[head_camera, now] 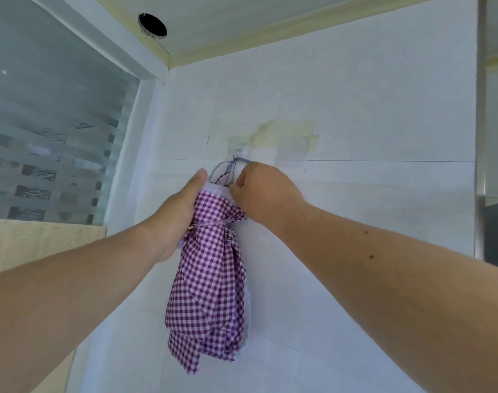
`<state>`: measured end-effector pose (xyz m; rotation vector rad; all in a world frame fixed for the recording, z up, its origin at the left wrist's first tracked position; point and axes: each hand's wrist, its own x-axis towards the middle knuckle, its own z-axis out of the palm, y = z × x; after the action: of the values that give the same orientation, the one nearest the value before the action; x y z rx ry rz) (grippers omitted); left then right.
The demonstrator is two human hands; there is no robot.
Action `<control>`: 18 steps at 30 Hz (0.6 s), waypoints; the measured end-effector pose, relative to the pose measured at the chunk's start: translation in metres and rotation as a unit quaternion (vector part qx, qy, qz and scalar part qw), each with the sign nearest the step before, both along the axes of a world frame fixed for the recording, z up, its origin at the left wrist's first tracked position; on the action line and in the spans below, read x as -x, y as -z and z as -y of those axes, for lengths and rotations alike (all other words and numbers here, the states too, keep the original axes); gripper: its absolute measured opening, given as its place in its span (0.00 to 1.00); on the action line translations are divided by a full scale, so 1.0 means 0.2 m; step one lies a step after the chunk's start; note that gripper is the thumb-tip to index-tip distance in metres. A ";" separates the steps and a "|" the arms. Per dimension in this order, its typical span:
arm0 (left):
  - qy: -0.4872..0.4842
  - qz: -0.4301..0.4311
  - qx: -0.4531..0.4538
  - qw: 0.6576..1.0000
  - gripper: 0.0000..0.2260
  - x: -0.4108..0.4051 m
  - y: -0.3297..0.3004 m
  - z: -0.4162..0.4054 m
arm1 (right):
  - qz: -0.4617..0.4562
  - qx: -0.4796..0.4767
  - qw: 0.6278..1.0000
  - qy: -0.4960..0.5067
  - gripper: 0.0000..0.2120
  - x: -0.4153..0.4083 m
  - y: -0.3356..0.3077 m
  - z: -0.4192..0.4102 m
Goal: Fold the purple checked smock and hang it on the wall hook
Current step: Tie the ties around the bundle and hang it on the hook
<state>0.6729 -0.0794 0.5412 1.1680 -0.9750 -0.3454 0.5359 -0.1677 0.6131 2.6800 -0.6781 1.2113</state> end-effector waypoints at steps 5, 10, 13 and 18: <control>-0.006 0.039 0.005 0.999 0.22 0.04 0.16 -0.02 | 0.010 -0.017 1.000 0.009 0.10 0.02 0.07 0.00; 0.028 -0.013 0.032 0.999 0.19 0.05 0.16 -0.04 | 0.054 -0.066 0.996 -0.039 0.15 0.05 0.10 -0.02; 0.060 -0.038 0.026 0.997 0.24 0.07 0.16 -0.06 | 0.037 -0.182 0.979 -0.078 0.21 0.04 0.07 -0.05; 0.122 -0.063 -0.014 0.990 0.27 0.09 0.22 -0.07 | -0.035 -0.364 0.921 -0.137 0.29 -0.02 0.14 -0.03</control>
<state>0.6539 -0.0650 0.4978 1.0399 -1.0064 -0.6229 0.5393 -0.1617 0.5857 3.5115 -0.9101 1.0540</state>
